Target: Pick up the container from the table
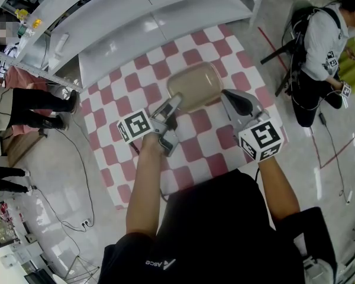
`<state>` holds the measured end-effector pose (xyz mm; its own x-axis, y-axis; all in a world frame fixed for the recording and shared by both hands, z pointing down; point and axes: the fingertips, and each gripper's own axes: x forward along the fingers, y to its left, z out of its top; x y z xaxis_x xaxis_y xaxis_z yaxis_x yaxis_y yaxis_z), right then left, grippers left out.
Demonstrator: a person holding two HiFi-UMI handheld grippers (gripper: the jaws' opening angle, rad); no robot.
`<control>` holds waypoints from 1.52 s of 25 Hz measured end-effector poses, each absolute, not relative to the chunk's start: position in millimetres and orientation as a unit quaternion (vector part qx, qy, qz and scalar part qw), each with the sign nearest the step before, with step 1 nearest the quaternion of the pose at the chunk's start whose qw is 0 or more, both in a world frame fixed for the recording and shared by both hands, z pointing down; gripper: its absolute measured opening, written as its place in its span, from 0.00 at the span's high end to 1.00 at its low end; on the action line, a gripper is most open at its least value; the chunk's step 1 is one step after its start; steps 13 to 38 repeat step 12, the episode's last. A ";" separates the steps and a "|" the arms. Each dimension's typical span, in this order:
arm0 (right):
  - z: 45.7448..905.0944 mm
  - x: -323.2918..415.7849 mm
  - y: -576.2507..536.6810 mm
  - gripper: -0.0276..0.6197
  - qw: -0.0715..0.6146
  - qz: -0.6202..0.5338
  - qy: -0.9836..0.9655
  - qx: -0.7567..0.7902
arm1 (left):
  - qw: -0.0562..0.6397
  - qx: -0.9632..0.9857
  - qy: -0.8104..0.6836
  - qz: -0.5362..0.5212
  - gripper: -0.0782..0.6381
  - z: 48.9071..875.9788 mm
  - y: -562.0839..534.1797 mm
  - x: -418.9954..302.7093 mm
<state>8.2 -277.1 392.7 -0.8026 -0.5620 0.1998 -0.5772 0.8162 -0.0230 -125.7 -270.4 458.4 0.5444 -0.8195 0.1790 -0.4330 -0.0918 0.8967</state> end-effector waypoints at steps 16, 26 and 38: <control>392.6 11.0 -273.5 0.95 0.090 0.043 -0.947 0.305 | 0.515 0.713 -0.436 -0.192 0.58 460.0 -269.7 -124.0; 392.6 11.0 -273.5 0.95 0.090 0.043 -0.947 0.305 | 0.515 0.713 -0.436 -0.192 0.58 460.0 -269.7 -124.0; 392.6 11.0 -273.5 0.95 0.090 0.043 -0.947 0.305 | 0.515 0.713 -0.436 -0.192 0.58 460.0 -269.7 -124.0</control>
